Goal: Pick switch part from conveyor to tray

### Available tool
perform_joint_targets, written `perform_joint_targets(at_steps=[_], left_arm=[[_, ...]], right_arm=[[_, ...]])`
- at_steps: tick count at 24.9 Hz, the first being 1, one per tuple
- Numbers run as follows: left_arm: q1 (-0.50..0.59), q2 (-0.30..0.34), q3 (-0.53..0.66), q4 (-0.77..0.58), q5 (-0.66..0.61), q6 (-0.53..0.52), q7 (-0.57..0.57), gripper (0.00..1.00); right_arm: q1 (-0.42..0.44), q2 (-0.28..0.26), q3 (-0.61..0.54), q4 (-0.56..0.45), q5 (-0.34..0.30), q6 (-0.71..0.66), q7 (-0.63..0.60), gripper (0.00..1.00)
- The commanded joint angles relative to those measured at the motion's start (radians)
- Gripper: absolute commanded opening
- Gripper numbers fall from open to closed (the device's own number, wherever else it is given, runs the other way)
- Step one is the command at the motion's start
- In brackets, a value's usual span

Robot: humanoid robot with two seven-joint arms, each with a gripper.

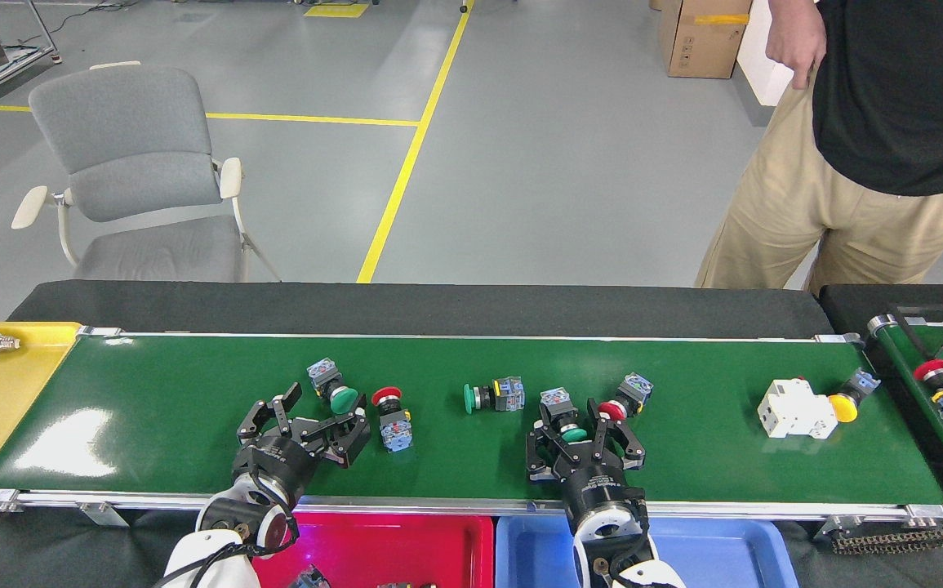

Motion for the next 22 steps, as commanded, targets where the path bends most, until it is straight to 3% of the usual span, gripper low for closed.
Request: perform_joint_targets(at_steps=[1,5,6,7,8,9,10,11,14,19,22], left_arm=[[-0.041,0.009,0.003,0.030,-0.001,0.038,0.012,0.99],[-0.080,0.031,0.003,0.107,-0.001,0.118,0.020,0.94],[-0.084,0.034,0.003,0.123,0.000,0.127,0.023,0.78],[-0.084,0.037,0.006,0.129,0.007,0.127,0.023,0.53],[-0.084,0.037,0.014,0.130,0.014,0.128,0.023,0.28],[-0.084,0.037,0.022,0.133,0.019,0.128,0.023,0.23],[-0.081,0.037,0.036,0.133,0.031,0.124,0.024,0.17],[-0.080,0.037,0.042,0.132,0.045,0.118,0.024,0.13],[-0.070,0.038,0.032,0.121,0.071,0.104,0.047,0.09],[-0.010,0.049,0.036,0.000,0.071,-0.053,0.069,0.05],[0.068,0.115,0.042,-0.175,0.083,-0.211,0.067,0.08]], right_arm=[[-0.018,-0.003,0.001,-0.024,-0.002,-0.053,-0.005,0.11],[0.043,-0.003,0.035,-0.162,-0.002,-0.266,-0.007,0.12],[0.088,-0.003,0.050,-0.219,-0.002,-0.346,-0.005,0.15],[0.129,-0.004,0.064,-0.270,-0.002,-0.428,-0.002,0.18],[0.172,-0.012,0.075,-0.319,-0.003,-0.518,-0.002,0.30],[0.200,-0.017,0.078,-0.340,-0.002,-0.579,-0.002,0.44],[0.232,-0.011,0.082,-0.349,-0.002,-0.645,-0.002,0.80],[0.255,-0.006,0.090,-0.351,-0.002,-0.692,-0.002,0.99],[0.267,-0.012,0.136,-0.348,-0.002,-0.703,0.000,0.99],[0.263,-0.012,0.119,-0.359,-0.006,-0.665,0.000,0.99],[0.273,-0.035,-0.016,-0.377,-0.006,-0.597,-0.011,0.99]])
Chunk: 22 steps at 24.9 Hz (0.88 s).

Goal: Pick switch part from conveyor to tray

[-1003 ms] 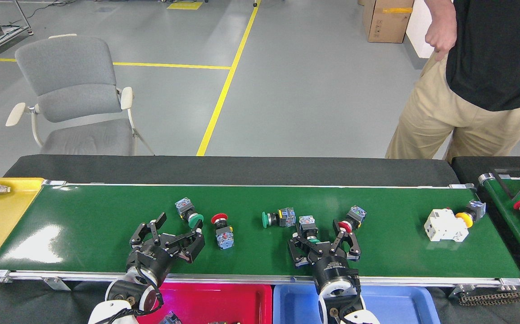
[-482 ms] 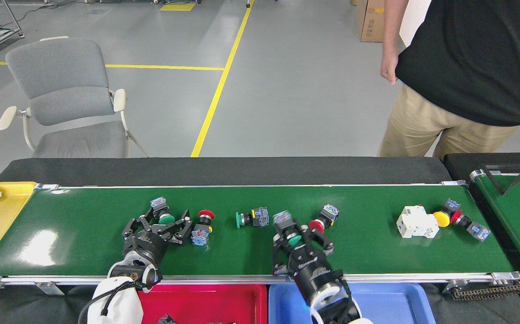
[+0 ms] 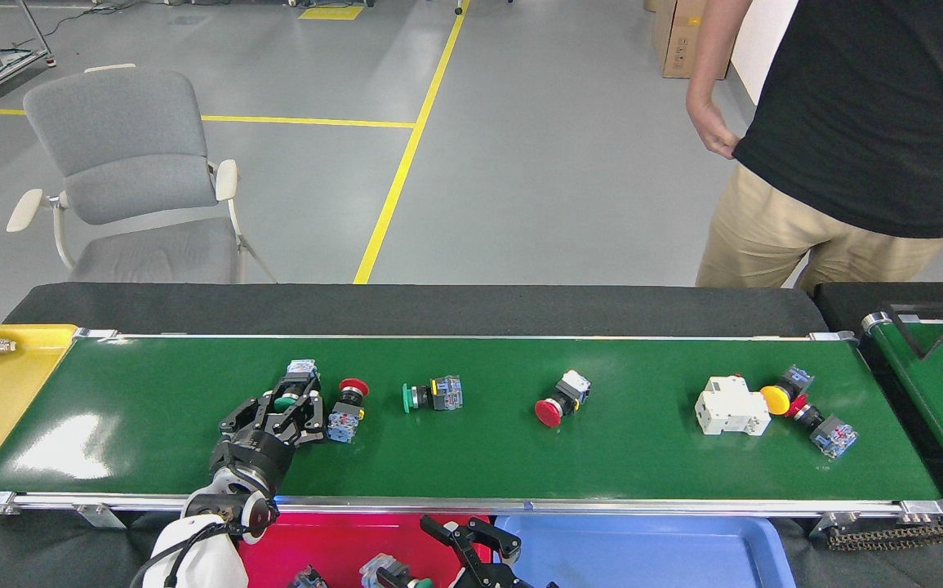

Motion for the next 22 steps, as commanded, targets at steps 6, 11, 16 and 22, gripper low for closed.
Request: perform_joint_targets(at_steps=[6,11,16,22], left_arm=[[0.330,0.125,0.041,-0.364,0.161,-0.387,0.010,0.57],[0.477,0.107,0.074,-0.437,0.190,-0.387,0.010,1.00],[0.465,0.065,0.116,-0.440,0.184,-0.387,0.008,1.00],[0.424,0.061,0.200,-0.381,0.074,-0.098,0.011,1.00]], right_arm=[[0.213,0.014,-0.505,-0.136,-0.040,0.112,-0.096,0.99],[0.235,0.011,-0.586,-0.139,-0.074,0.184,-0.088,0.99],[0.166,0.002,-0.534,-0.130,-0.042,0.276,-0.033,0.99],[0.021,0.002,-0.447,-0.015,0.021,0.371,-0.014,0.99]])
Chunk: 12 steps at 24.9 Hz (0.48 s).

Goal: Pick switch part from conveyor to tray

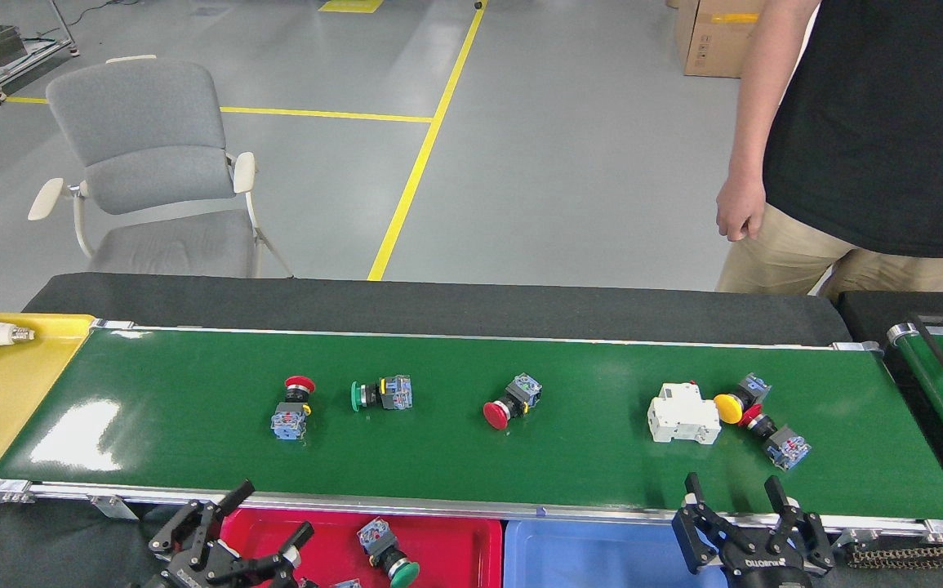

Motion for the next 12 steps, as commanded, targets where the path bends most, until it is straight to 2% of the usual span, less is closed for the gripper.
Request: perform_joint_targets(at_steps=[1,4,8,12], left_arm=[[-0.011,0.018,0.035,0.016,-0.015,0.081,0.005,1.00],[-0.023,0.041,0.048,0.042,-0.015,0.083,0.005,1.00],[-0.077,0.042,0.048,0.091,-0.015,0.089,0.002,1.00],[-0.186,0.067,0.040,0.202,-0.020,0.095,0.001,1.00]], right_arm=[[-0.048,-0.004,0.028,0.024,0.004,0.053,0.005,0.99],[-0.097,-0.006,0.074,0.080,0.004,0.073,0.005,0.99],[-0.120,-0.004,0.109,0.103,0.006,0.074,0.008,0.99],[-0.158,0.000,0.141,0.145,0.006,0.077,0.017,0.99]])
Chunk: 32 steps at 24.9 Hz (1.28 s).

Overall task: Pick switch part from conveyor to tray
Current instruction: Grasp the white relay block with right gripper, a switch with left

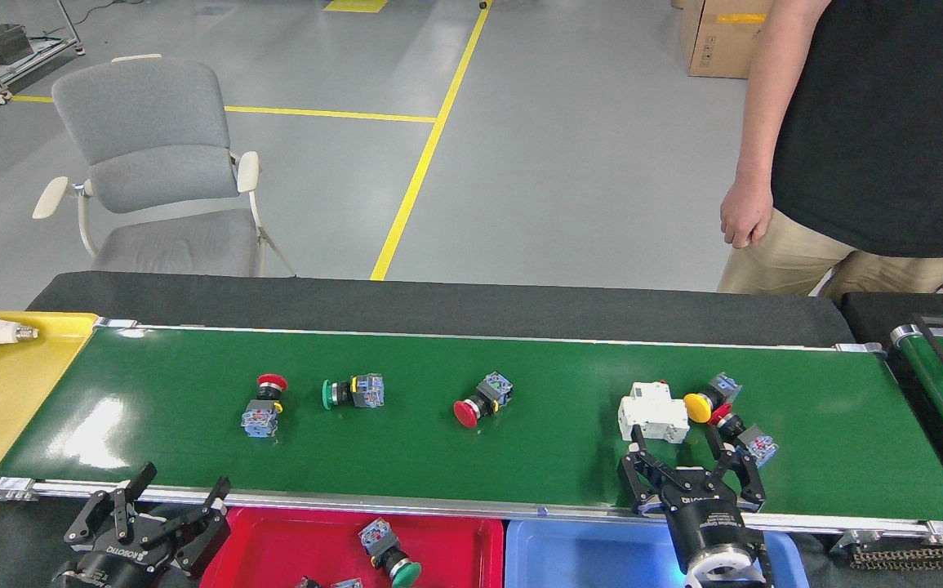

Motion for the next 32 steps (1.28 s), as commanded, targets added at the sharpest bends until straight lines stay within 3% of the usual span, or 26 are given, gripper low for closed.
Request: perform_joint_targets(at_steps=[1,7,13,14,16,17,18,20,21,24,27,30,32], left_arm=[[-0.044,0.028,-0.002,0.028,-0.004,0.007,0.001,1.00],[-0.157,0.022,-0.051,0.143,-0.111,0.069,-0.001,1.00],[-0.303,0.030,-0.065,0.349,-0.114,0.079,-0.001,1.00],[-0.329,0.030,-0.065,0.384,-0.114,0.081,-0.001,1.00],[-0.367,0.031,-0.067,0.441,-0.114,0.088,0.002,0.98],[-0.386,0.030,-0.067,0.476,-0.114,0.108,0.002,0.87],[-0.398,0.030,-0.067,0.507,-0.114,0.133,0.002,0.72],[-0.413,0.027,-0.067,0.554,-0.111,0.153,0.004,0.40],[-0.413,0.028,-0.067,0.563,-0.108,0.151,0.004,0.29],[-0.406,0.030,-0.067,0.556,-0.096,0.130,0.007,0.11],[-0.370,0.027,-0.067,0.479,-0.036,0.030,0.007,0.06],[-0.212,0.031,-0.068,0.263,-0.011,-0.125,0.002,0.07],[-0.079,0.027,-0.067,0.105,-0.007,-0.264,-0.002,0.08]], right_arm=[[-0.037,0.001,0.018,0.020,0.001,0.013,0.002,0.99],[-0.182,0.007,0.132,0.210,-0.002,0.141,-0.004,0.99],[-0.285,0.039,0.225,0.371,-0.005,0.222,-0.009,0.97],[-0.296,0.050,0.228,0.382,-0.005,0.236,-0.011,0.92],[-0.313,0.058,0.242,0.391,-0.005,0.247,-0.011,0.68],[-0.322,0.053,0.262,0.399,-0.003,0.247,-0.011,0.44],[-0.333,0.048,0.287,0.417,-0.003,0.245,-0.009,0.27],[-0.351,0.033,0.317,0.440,-0.011,0.241,-0.006,0.06],[-0.354,0.032,0.319,0.440,-0.013,0.236,-0.008,0.02],[-0.354,0.030,0.319,0.432,-0.014,0.234,-0.011,0.02],[-0.340,0.030,0.319,0.392,-0.014,0.234,-0.024,0.02],[-0.305,0.016,0.319,0.305,-0.019,0.234,-0.037,0.02],[-0.262,-0.021,0.319,0.189,-0.020,0.216,-0.040,0.02]])
